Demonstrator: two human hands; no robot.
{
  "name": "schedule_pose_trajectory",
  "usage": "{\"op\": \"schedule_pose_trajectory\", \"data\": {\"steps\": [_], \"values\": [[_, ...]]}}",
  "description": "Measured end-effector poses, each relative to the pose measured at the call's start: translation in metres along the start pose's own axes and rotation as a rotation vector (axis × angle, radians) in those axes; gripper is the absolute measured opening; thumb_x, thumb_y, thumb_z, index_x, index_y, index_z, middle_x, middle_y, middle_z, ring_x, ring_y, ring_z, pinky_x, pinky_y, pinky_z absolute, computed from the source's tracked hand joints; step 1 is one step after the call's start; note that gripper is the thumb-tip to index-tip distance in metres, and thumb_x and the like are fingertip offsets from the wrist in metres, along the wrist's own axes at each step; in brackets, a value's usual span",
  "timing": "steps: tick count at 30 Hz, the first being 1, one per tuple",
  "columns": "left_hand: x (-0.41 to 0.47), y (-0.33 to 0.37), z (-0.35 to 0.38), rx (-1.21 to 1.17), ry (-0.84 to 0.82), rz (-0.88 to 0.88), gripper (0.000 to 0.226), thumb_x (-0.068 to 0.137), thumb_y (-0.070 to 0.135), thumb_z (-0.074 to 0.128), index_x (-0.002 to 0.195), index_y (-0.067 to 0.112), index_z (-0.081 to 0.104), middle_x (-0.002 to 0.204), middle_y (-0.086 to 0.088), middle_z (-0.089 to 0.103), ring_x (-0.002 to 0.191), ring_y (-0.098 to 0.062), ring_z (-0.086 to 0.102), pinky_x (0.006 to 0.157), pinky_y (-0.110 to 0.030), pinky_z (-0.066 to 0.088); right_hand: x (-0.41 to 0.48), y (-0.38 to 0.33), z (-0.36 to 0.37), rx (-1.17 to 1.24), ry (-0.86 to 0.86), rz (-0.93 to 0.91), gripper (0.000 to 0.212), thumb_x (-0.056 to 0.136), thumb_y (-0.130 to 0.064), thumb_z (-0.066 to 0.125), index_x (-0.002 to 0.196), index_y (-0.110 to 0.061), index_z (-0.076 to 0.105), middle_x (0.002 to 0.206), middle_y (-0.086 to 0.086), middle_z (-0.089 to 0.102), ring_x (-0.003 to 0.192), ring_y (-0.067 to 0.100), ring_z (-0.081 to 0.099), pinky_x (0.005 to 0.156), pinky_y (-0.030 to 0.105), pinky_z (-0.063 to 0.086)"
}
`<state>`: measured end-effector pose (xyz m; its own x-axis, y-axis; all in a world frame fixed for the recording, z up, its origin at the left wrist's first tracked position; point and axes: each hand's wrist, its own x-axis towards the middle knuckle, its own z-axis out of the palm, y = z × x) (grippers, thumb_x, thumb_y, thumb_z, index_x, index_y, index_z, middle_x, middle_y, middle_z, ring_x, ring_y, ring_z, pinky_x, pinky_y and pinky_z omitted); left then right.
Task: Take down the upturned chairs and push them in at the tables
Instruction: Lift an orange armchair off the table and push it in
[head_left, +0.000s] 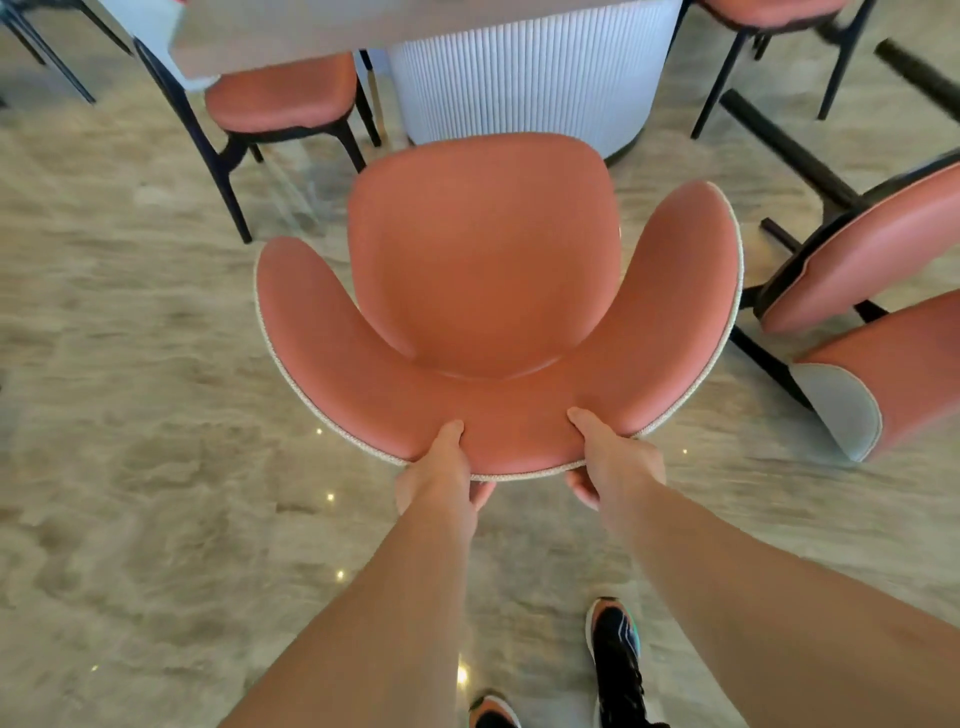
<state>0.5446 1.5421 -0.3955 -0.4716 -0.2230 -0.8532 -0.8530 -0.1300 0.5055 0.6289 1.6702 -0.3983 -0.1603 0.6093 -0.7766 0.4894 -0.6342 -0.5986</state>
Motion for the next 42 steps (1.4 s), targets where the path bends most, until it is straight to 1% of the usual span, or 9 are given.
{"op": "schedule_pose_trajectory", "data": {"steps": [3,7,9,11,13,19,28,32,42], "values": [[0.002,0.031,0.021,0.021,-0.034,0.038,0.046,0.064,0.035,0.084,0.094,0.017,0.055,0.094,-0.007,0.059,0.078,-0.03,0.065,0.05,-0.035,0.057,0.008,-0.032,0.016,-0.009,-0.008,-0.036,0.041,0.065,-0.044,0.08,0.085,-0.014,0.06,0.081,0.005,0.068,0.04,0.017,0.061,0.043,0.025,0.053],[0.007,0.054,0.041,0.022,-0.073,0.041,0.052,0.07,0.035,0.08,0.109,0.024,0.048,0.096,-0.003,0.055,0.084,-0.028,0.064,0.061,-0.048,0.058,0.016,-0.063,0.031,-0.076,-0.022,-0.03,0.043,0.065,-0.046,0.077,0.085,-0.013,0.057,0.054,0.005,0.064,0.033,0.017,0.056,0.041,0.021,0.046],[0.009,0.059,0.046,-0.012,-0.088,0.042,0.054,0.07,0.032,0.079,0.116,0.023,0.051,0.107,-0.004,0.057,0.097,-0.03,0.062,0.061,-0.049,0.059,0.017,-0.071,0.034,-0.108,-0.059,0.01,0.046,0.065,-0.05,0.076,0.087,-0.014,0.057,0.062,0.007,0.068,0.043,0.02,0.062,0.042,0.023,0.049],[0.01,0.062,0.051,-0.057,-0.088,0.037,0.058,0.07,0.029,0.08,0.12,0.023,0.051,0.116,-0.004,0.057,0.103,-0.031,0.06,0.059,-0.048,0.06,0.02,-0.077,0.036,-0.105,-0.103,0.057,0.045,0.066,-0.052,0.076,0.085,-0.02,0.053,0.084,0.006,0.066,0.067,0.024,0.069,0.049,0.036,0.058],[0.01,0.064,0.055,-0.096,-0.074,0.04,0.063,0.069,0.026,0.081,0.124,0.024,0.05,0.117,-0.005,0.059,0.101,-0.032,0.061,0.058,-0.048,0.06,0.021,-0.081,0.039,-0.061,-0.12,0.073,0.042,0.069,-0.05,0.078,0.084,-0.023,0.05,0.092,0.002,0.06,0.084,0.025,0.066,0.056,0.047,0.061],[0.011,0.086,0.073,-0.146,-0.067,0.083,0.06,0.071,0.021,0.081,0.124,0.024,0.052,0.115,-0.005,0.062,0.096,-0.031,0.064,0.053,-0.046,0.059,0.026,-0.104,0.06,0.088,-0.102,0.043,0.036,0.072,-0.037,0.08,0.094,-0.016,0.059,0.099,0.004,0.064,0.092,0.027,0.066,0.054,0.042,0.061],[0.025,0.132,0.112,-0.132,-0.007,0.138,0.056,0.068,0.018,0.081,0.116,0.019,0.051,0.109,-0.011,0.062,0.088,-0.034,0.065,0.048,-0.045,0.057,0.048,-0.152,0.09,0.093,-0.089,-0.009,0.022,0.073,-0.034,0.077,0.078,-0.018,0.062,0.089,0.001,0.065,0.076,0.021,0.068,0.052,0.035,0.061],[0.029,0.151,0.129,-0.119,0.003,0.134,0.055,0.069,0.017,0.081,0.116,0.015,0.052,0.108,-0.015,0.062,0.084,-0.036,0.066,0.046,-0.045,0.056,0.058,-0.173,0.102,0.086,-0.08,-0.029,0.022,0.072,-0.033,0.076,0.073,-0.017,0.061,0.082,0.001,0.065,0.073,0.021,0.069,0.044,0.03,0.057],[0.044,0.197,0.17,-0.114,0.034,0.161,0.048,0.073,0.013,0.077,0.112,0.018,0.05,0.105,-0.017,0.062,0.075,-0.038,0.068,0.045,-0.049,0.056,0.083,-0.224,0.132,0.011,-0.06,-0.016,0.021,0.072,-0.032,0.074,0.077,-0.017,0.059,0.084,0.001,0.064,0.047,0.017,0.066,0.046,0.033,0.059]]}}
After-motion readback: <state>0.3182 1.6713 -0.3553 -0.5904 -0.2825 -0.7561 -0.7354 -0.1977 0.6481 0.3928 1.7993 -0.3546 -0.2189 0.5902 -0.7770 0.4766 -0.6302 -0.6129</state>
